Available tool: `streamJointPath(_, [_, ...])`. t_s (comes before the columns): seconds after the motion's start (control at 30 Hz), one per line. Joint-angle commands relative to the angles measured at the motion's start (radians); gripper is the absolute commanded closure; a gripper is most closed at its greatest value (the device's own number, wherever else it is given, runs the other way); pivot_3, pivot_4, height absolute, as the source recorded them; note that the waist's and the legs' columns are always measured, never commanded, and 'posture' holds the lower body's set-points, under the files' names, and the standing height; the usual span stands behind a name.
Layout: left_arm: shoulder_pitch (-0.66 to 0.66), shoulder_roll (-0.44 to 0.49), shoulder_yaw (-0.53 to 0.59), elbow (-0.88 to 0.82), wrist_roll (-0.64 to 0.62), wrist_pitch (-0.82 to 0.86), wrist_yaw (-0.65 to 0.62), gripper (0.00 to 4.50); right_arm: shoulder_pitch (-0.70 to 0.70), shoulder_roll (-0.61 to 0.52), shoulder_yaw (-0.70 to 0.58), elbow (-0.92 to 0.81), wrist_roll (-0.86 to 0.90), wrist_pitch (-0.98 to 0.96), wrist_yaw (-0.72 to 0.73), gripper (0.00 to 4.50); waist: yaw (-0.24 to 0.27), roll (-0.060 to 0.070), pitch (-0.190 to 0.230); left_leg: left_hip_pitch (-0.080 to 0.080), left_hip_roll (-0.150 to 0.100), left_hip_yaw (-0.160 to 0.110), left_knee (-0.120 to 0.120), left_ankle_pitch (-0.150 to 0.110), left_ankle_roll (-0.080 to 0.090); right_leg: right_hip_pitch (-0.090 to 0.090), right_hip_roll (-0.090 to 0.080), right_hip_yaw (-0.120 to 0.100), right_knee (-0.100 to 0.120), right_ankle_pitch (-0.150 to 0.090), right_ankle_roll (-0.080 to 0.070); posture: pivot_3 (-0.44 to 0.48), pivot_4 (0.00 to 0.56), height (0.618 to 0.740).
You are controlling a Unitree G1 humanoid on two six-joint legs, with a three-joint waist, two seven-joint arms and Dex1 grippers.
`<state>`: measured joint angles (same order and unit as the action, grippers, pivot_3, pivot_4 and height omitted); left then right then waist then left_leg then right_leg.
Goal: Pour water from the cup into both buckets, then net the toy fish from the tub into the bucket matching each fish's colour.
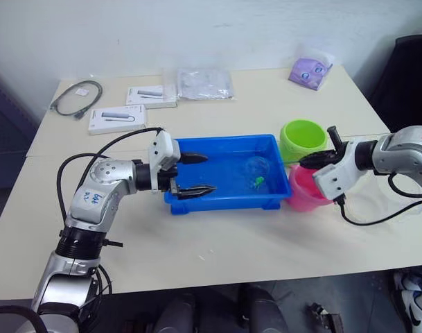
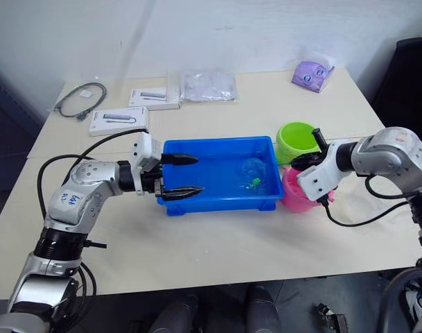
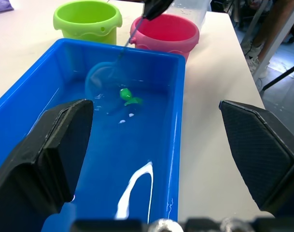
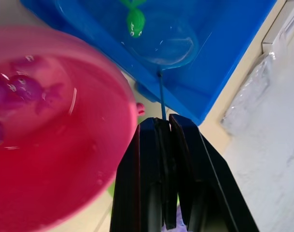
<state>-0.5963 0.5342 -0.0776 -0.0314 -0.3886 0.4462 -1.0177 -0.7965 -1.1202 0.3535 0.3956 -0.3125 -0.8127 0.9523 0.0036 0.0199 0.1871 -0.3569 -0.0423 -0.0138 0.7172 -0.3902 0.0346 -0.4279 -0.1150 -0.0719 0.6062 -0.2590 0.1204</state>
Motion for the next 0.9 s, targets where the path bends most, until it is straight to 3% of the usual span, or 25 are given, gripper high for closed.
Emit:
streamJointPath(0.03, [-0.010,0.003,0.011,-0.017,-0.007,-0.016,-0.006,0.01,0.068,-0.039,-0.068,-0.115,0.134,0.143,0.093,4.50,0.000,0.000,0.000,0.000,0.000,0.000,0.000,0.000,0.000,0.000,0.000,0.000,0.000,0.000,0.000,0.000,0.150,0.735])
streamJointPath(0.1, [-0.017,0.000,0.007,-0.010,-0.005,-0.020,-0.010,0.01,0.109,-0.038,-0.096,-0.175,0.183,0.229,0.118,4.50,-0.001,0.000,0.000,0.000,0.000,0.000,0.001,0.000,0.000,0.000,0.000,0.000,0.001,0.000,0.000,0.000,0.150,0.735])
streamJointPath(0.23, [-0.053,-0.017,-0.005,0.028,-0.009,-0.028,-0.033,0.01,0.294,-0.019,-0.214,-0.401,0.427,0.699,0.152,4.50,0.014,0.000,0.000,0.000,0.001,-0.002,0.001,0.000,0.000,0.000,0.000,-0.002,0.001,0.000,0.000,0.000,0.150,0.735])
streamJointPath(0.37, [-0.066,-0.022,-0.005,0.044,-0.020,-0.023,-0.054,0.01,0.403,0.016,-0.330,-0.558,0.630,1.111,0.109,4.50,0.022,0.000,0.000,-0.001,0.000,-0.001,0.002,0.000,0.000,0.000,0.000,-0.002,0.002,0.000,0.000,0.000,0.150,0.735])
streamJointPath(0.53, [-0.082,-0.024,-0.003,0.065,-0.013,-0.033,-0.067,0.01,0.493,0.092,-0.488,-0.670,0.851,1.480,0.011,4.50,0.024,0.000,0.000,0.000,0.000,-0.002,0.003,0.000,0.000,0.001,-0.001,-0.002,0.002,0.000,0.000,0.000,0.150,0.735])
streamJointPath(0.73, [-0.116,-0.052,0.027,0.081,-0.053,-0.009,-0.058,0.01,0.524,0.175,-0.665,-0.766,0.977,1.681,-0.145,4.50,0.025,0.000,0.000,-0.001,0.000,-0.002,0.002,0.000,0.000,0.001,-0.001,-0.002,0.002,0.000,0.000,0.000,0.150,0.735])
streamJointPath(0.9, [-0.141,-0.074,0.017,0.091,-0.042,-0.026,-0.047,0.01,0.462,0.118,-0.757,-0.734,0.942,1.739,-0.240,4.50,0.022,0.000,0.000,-0.001,-0.001,-0.002,0.002,0.000,0.000,0.000,-0.001,-0.002,0.002,0.000,0.000,0.000,0.150,0.735])
